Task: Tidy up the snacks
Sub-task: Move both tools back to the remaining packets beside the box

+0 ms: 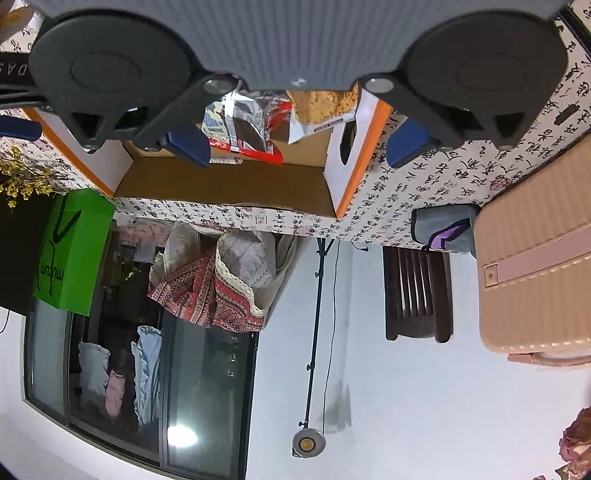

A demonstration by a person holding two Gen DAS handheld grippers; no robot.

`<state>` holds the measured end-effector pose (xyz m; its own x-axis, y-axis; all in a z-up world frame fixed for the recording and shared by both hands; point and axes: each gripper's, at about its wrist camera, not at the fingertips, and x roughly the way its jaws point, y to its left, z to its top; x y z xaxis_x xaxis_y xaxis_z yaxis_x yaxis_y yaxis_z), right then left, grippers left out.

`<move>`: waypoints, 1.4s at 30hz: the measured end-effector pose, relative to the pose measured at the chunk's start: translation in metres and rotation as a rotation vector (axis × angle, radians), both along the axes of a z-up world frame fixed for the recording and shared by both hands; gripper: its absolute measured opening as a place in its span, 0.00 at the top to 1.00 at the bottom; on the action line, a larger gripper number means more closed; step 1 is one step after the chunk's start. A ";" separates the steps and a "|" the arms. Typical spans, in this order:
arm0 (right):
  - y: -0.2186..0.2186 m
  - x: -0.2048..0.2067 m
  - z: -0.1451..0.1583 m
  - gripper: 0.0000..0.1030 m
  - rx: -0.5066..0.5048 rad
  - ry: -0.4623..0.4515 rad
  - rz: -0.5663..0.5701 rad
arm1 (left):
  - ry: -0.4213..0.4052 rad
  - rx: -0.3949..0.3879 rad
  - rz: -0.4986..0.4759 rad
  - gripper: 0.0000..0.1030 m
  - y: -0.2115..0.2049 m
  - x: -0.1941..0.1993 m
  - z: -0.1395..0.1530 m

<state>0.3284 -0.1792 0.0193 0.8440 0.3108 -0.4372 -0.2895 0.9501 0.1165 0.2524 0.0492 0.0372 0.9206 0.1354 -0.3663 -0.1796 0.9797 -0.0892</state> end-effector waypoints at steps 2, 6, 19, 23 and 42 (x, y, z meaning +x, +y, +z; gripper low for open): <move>-0.002 0.001 0.001 0.00 0.006 -0.002 -0.006 | 0.003 -0.003 -0.004 0.00 0.000 0.000 0.000; -0.003 -0.001 0.002 0.00 0.014 -0.006 -0.025 | -0.006 -0.012 -0.011 0.00 0.000 -0.003 0.001; -0.009 -0.005 0.005 0.00 0.033 -0.007 -0.054 | -0.008 -0.011 -0.030 0.00 -0.004 -0.010 0.001; -0.010 -0.006 0.007 0.00 0.035 0.000 -0.043 | -0.014 -0.011 -0.020 0.00 -0.004 -0.012 0.003; -0.015 -0.079 0.017 0.00 0.051 0.146 0.097 | 0.056 -0.079 -0.023 0.00 0.020 -0.093 0.018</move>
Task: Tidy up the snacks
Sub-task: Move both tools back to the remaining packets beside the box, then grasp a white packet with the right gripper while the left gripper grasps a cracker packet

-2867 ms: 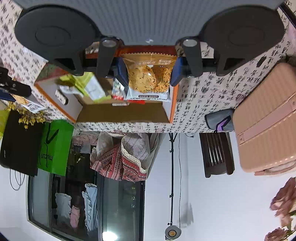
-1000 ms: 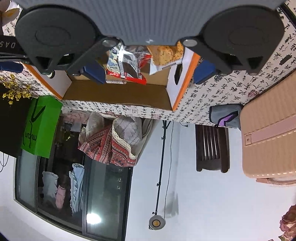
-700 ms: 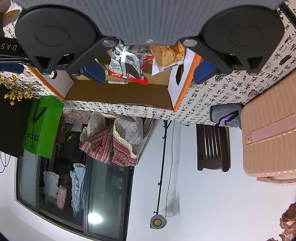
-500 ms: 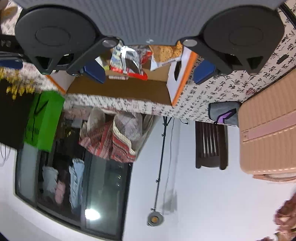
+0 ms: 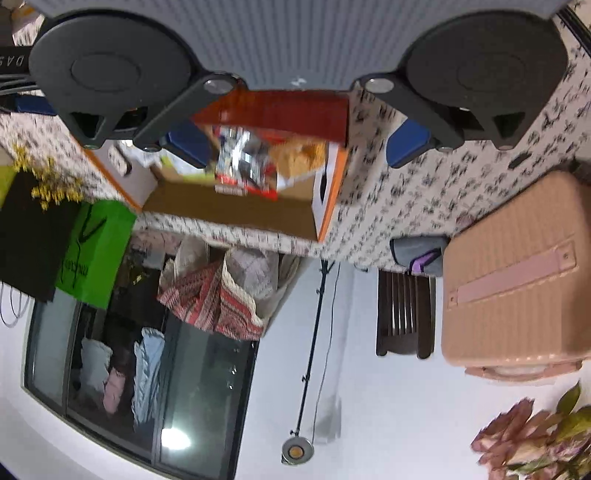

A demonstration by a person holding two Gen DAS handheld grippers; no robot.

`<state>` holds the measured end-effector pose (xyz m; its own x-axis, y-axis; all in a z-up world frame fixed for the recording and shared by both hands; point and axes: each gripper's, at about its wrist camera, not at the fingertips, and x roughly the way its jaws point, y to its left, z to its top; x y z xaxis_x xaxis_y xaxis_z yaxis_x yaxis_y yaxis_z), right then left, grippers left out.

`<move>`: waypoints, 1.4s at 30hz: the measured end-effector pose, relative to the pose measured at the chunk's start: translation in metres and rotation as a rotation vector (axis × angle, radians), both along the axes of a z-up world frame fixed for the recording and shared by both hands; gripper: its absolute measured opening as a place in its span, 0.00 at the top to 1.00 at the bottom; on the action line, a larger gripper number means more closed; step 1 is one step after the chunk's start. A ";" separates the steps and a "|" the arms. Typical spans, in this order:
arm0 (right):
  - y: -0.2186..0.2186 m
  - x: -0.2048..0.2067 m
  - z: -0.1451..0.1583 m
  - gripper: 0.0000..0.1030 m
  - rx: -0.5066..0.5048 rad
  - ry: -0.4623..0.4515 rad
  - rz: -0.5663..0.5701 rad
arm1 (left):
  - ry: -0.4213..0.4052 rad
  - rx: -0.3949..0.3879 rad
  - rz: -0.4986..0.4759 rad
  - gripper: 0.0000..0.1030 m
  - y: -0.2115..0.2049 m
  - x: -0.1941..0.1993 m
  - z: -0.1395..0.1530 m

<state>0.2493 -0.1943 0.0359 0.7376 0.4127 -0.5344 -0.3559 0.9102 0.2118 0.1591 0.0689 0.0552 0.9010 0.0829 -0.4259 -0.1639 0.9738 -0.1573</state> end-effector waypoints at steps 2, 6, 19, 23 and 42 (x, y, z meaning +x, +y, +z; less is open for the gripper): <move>0.009 -0.017 -0.005 0.00 -0.052 -0.002 0.020 | 0.039 0.014 -0.013 0.00 -0.001 -0.009 -0.008; 0.022 -0.041 -0.015 0.00 -0.108 0.006 0.063 | 0.078 0.034 -0.031 0.00 -0.001 -0.031 -0.022; 0.063 -0.069 -0.044 0.34 -0.238 0.002 0.181 | 0.132 0.054 -0.047 0.00 0.010 -0.080 -0.045; 0.060 -0.069 -0.048 0.48 -0.208 0.005 0.193 | 0.134 0.046 -0.039 0.00 0.014 -0.080 -0.045; -0.024 -0.060 -0.031 0.60 -0.019 -0.076 -0.017 | 0.211 0.030 -0.147 0.00 -0.034 -0.047 -0.059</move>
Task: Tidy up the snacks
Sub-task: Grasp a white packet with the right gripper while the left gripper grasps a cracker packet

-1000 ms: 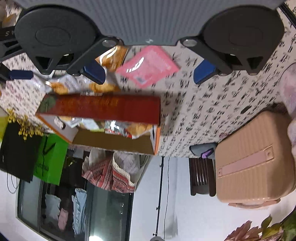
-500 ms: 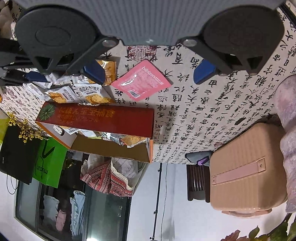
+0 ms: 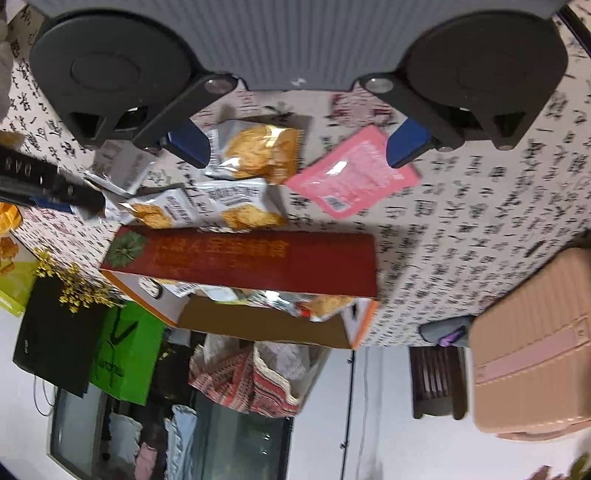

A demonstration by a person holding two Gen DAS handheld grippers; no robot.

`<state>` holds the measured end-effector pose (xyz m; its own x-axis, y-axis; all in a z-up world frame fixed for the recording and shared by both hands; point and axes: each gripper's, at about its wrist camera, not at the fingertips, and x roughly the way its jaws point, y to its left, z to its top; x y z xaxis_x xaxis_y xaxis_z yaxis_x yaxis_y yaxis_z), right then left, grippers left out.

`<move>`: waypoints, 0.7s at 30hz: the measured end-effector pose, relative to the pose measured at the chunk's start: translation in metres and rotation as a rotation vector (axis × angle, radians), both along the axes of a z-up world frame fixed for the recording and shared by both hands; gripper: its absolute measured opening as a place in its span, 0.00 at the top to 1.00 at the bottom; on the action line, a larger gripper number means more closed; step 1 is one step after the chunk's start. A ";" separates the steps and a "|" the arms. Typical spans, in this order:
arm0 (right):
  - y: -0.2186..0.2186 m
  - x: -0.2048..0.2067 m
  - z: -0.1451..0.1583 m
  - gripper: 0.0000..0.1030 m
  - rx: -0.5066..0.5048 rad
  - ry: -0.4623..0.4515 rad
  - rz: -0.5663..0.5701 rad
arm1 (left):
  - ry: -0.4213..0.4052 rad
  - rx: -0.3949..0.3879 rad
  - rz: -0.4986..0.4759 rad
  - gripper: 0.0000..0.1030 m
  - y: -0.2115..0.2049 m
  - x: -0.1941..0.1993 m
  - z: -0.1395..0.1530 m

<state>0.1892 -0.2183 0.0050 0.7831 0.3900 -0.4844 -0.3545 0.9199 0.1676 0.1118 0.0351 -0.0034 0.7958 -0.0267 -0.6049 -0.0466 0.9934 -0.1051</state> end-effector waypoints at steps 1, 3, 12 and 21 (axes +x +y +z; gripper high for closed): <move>-0.007 0.003 -0.002 0.60 0.027 0.001 -0.021 | 0.009 -0.007 -0.009 0.00 -0.004 0.005 -0.002; -0.016 0.010 -0.007 0.60 0.074 0.020 -0.066 | 0.030 -0.025 -0.013 0.00 -0.009 0.015 -0.005; -0.021 0.009 -0.020 0.60 0.082 0.019 -0.118 | 0.113 0.008 0.004 0.00 -0.036 0.047 -0.024; -0.023 0.010 -0.018 0.59 0.106 0.039 -0.097 | 0.086 0.091 0.032 0.21 -0.043 0.041 -0.024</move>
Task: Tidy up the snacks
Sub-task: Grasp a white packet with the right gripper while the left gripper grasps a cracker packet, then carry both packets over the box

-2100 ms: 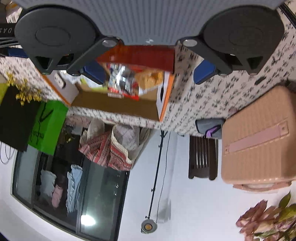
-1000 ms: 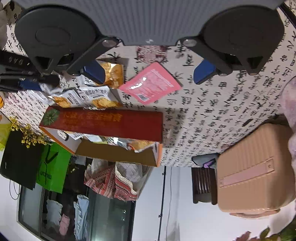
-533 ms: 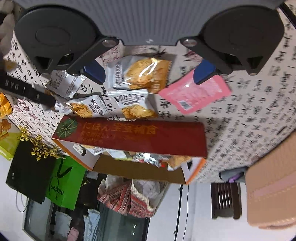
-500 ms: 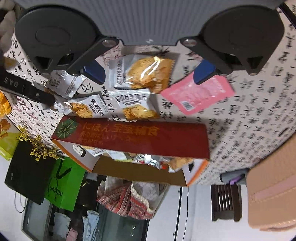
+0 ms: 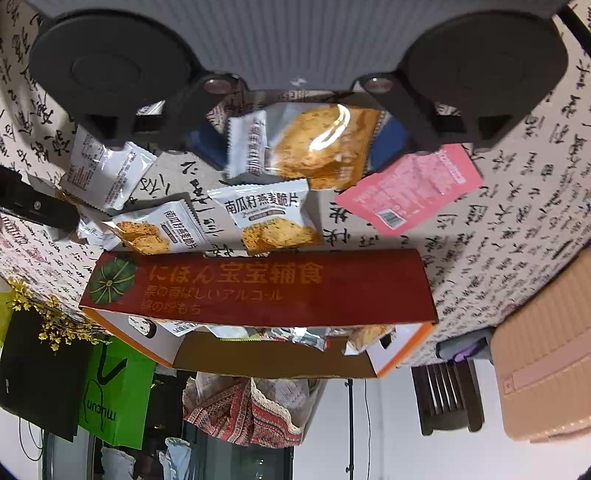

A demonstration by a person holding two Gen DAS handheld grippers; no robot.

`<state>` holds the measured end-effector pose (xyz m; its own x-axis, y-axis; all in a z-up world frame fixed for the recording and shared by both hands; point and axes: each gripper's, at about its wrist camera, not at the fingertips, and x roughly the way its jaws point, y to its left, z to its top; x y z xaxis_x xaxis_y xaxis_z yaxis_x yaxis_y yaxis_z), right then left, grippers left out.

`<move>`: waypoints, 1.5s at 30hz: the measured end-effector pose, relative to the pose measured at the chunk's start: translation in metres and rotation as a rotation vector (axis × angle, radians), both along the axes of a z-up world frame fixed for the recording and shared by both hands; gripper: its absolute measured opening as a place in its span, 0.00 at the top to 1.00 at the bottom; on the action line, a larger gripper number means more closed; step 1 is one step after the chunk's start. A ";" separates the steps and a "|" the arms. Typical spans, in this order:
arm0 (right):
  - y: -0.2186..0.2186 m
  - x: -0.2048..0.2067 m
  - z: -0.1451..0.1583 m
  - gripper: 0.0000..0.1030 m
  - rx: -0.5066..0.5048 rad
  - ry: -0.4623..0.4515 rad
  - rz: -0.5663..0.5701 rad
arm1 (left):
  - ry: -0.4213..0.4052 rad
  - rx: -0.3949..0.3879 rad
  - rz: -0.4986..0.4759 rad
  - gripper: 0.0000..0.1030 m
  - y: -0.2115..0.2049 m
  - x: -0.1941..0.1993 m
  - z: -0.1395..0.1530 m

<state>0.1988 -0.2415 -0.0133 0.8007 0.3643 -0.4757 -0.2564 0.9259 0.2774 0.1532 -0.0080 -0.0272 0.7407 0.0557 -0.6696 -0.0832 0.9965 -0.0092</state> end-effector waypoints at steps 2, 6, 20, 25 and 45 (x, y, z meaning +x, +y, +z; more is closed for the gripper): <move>0.001 0.000 0.000 0.59 -0.003 0.001 -0.001 | -0.001 0.005 -0.008 0.23 0.000 -0.001 0.000; 0.002 0.000 -0.001 0.59 -0.008 0.004 -0.004 | -0.012 -0.014 -0.019 0.27 0.001 -0.006 0.002; 0.005 -0.006 0.004 0.59 -0.042 -0.040 -0.010 | -0.107 -0.043 -0.037 0.32 0.014 -0.035 0.026; 0.009 -0.010 0.018 0.59 -0.053 -0.075 -0.004 | -0.168 -0.045 -0.045 0.32 0.016 -0.039 0.045; 0.039 0.056 0.089 0.59 -0.085 -0.142 -0.060 | -0.266 -0.126 0.014 0.32 0.020 0.037 0.110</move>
<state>0.2545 -0.2022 0.0762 0.8808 0.2771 -0.3838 -0.2312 0.9593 0.1621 0.1907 0.0123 0.0829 0.8910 -0.0040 -0.4540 -0.0749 0.9850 -0.1557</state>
